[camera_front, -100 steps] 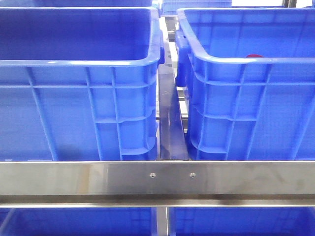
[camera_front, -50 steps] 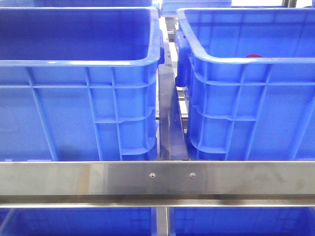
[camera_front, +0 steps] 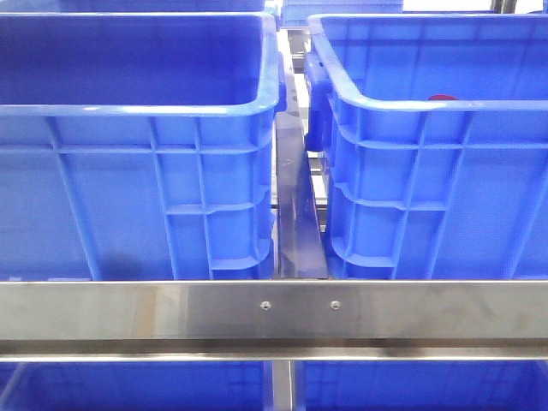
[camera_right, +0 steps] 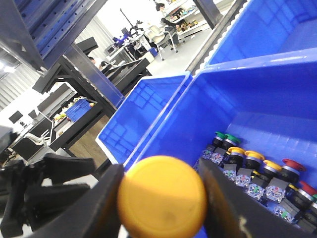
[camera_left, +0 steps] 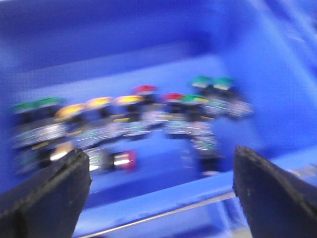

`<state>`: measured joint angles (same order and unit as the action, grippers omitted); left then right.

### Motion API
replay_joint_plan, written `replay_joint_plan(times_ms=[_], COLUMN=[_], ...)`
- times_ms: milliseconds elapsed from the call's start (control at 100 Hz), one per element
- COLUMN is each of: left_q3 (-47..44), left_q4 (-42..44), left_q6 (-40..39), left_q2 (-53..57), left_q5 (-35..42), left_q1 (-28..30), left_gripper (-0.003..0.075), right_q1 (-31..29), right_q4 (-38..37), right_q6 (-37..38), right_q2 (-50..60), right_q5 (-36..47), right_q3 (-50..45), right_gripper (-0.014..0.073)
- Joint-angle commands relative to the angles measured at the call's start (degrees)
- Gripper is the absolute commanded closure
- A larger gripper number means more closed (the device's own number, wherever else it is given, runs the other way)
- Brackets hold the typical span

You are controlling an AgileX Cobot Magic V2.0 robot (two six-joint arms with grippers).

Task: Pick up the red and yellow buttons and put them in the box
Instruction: 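Grasp the yellow button with the right gripper and release the left, then lower the yellow button beside the red one and open the right gripper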

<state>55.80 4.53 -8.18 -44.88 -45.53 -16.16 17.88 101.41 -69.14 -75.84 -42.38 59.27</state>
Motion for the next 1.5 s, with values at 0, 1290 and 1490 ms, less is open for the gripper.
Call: replay_joint_plan(times_ms=[0, 1290, 1490], left_q3=[-0.5, -8.3, -8.3], left_q4=[0.1, 0.4, 0.4], left_q6=[-0.6, -0.3, -0.3], left_q2=[4.1, 19.2, 19.2], left_q5=[4.1, 4.1, 5.0], left_q1=[4.7, 10.4, 10.4], left_gripper=[0.0165, 0.0739, 0.0739], right_q1=[-0.2, -21.2, -28.6], right_q4=[6.6, 4.7, 5.4], right_q6=[-0.8, -24.8, -25.0], right_q2=[1.5, -5.0, -12.5], right_q5=[-1.9, 42.4, 33.4], right_q3=[2.1, 2.1, 3.6], right_gripper=[0.0409, 0.0411, 0.0412])
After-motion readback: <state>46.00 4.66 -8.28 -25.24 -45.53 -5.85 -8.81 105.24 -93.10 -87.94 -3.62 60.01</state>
